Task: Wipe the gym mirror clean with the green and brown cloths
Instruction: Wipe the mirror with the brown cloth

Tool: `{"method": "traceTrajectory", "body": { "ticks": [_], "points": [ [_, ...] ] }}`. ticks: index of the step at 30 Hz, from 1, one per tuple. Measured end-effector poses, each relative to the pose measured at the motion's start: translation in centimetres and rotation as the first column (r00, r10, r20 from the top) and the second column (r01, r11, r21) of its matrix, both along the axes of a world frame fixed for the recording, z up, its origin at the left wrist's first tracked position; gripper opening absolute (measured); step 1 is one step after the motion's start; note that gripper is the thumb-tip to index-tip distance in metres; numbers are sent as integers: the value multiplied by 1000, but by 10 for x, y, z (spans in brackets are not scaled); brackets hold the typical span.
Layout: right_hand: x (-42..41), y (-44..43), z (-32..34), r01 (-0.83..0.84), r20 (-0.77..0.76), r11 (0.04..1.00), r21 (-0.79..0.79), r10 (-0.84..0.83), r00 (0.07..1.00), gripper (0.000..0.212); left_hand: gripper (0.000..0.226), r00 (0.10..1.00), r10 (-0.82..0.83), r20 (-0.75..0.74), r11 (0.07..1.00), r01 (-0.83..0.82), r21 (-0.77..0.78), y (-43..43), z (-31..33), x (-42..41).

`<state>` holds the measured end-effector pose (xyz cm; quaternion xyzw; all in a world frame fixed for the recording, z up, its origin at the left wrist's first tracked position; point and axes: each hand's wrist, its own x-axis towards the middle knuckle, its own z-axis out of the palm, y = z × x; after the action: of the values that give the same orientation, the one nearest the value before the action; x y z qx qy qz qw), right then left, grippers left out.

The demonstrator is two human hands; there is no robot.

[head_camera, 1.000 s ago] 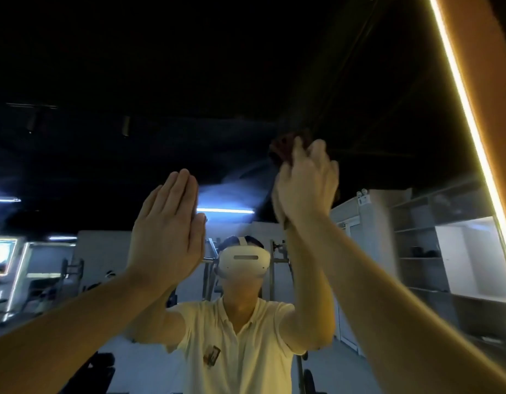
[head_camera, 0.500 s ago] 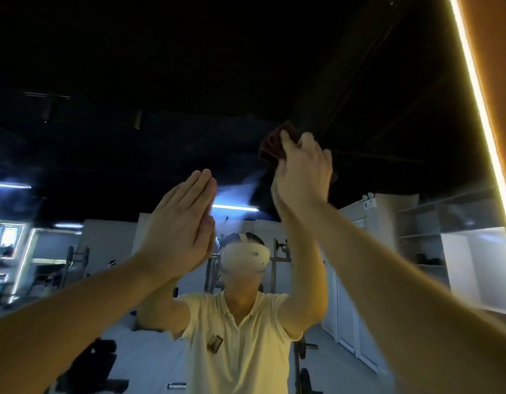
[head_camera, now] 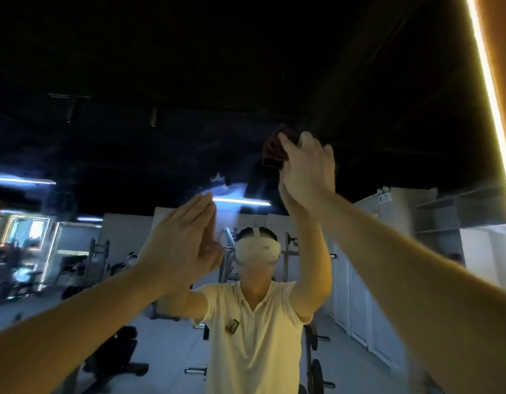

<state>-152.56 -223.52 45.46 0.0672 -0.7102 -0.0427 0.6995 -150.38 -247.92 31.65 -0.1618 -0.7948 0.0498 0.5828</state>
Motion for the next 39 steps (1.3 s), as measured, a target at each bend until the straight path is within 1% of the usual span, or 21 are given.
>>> {"method": "traceTrajectory", "body": {
  "ticks": [2, 4, 6, 8, 9, 10, 11, 14, 16, 18, 20, 23, 25, 26, 27, 29, 31, 33, 34, 36, 39],
  "points": [
    [-3, -31, -27, -131, 11, 990, -49, 132, 991, 63, 82, 1000, -29, 4, 1000, 28, 10, 0, 5, 6],
    [-4, -44, -88, -218, 86, 973, 73, 212, 974, 68, 71, 999, -41, -27, 999, 42, 26, 1, 5, 11],
    [1, -27, -154, -297, 186, 916, 270, 253, 949, 73, 66, 998, -38, -41, 998, 41, 55, 2, 0, 14],
    [3, 5, -189, -256, 225, 810, 528, 157, 962, 75, 68, 998, 11, -55, 999, -9, 40, 5, -7, 16],
    [-1, 22, -185, -196, 216, 755, 626, 74, 974, 77, 70, 997, 47, -65, 999, -46, 18, 6, -11, 15],
    [-4, 36, -169, -146, 186, 748, 648, 30, 982, 78, 75, 995, 81, -56, 997, -82, -7, 7, -13, 13],
    [-7, 47, -144, -87, 133, 798, 597, 8, 991, 80, 82, 993, 115, -32, 993, -116, -24, 8, -16, 12],
    [-3, 60, -58, 69, -69, 974, 218, -55, 996, 64, 98, 984, 180, 14, 984, -179, -23, 12, -22, 8],
    [-4, 45, -28, 25, -79, 1000, 7, -25, 997, 54, 100, 984, 177, -12, 984, -177, -7, 12, -23, 6],
    [-6, 13, -34, -81, -70, 992, -98, 74, 995, 53, 101, 986, 167, -5, 986, -167, -16, 11, -25, 3],
    [-6, -19, -70, -176, -77, 984, -37, 173, 982, 56, 98, 987, 157, 19, 988, -156, -21, 11, -26, 4],
    [-4, -26, -141, -259, 58, 925, 278, 253, 966, 67, 91, 986, 162, 22, 986, -161, -48, 9, -23, 9],
    [-2, -5, -147, -184, 89, 821, 540, 163, 983, 74, 95, 979, 204, 20, 976, -202, -85, 7, -23, 8],
    [-2, 7, -132, -115, 59, 793, 599, 100, 993, 76, 99, 977, 212, 28, 973, -208, -102, 6, -24, 6],
    [-2, 16, -109, -45, -2, 815, 578, 57, 998, 76, 104, 977, 211, 41, 972, -205, -113, 5, -25, 3],
    [1, 25, -57, 39, -115, 936, 351, 1, 993, 74, 110, 976, 210, 52, 972, -203, -120, 5, -29, -1],
    [2, 12, -22, 33, -71, 989, 141, -23, 997, 65, 111, 974, 219, 58, 968, -210, -135, 4, -27, -2],
    [-1, -20, -23, -63, -8, 998, 8, 63, 998, 60, 116, 978, 172, 121, 980, -157, -123, 2, -22, 4],
    [-3, -38, -35, -104, 9, 995, 0, 104, 995, 61, 116, 978, 127, 164, 990, -114, -86, 2, -20, 8],
    [-3, -61, -73, -195, 52, 972, 132, 190, 980, 65, 110, 966, 27, 257, 999, -32, 17, 0, -21, 19],
    [1, -50, -136, -283, 157, 861, 422, 238, 958, 69, 95, 986, -135, 97, 980, 118, 161, -4, -34, 30]
  ]
}}
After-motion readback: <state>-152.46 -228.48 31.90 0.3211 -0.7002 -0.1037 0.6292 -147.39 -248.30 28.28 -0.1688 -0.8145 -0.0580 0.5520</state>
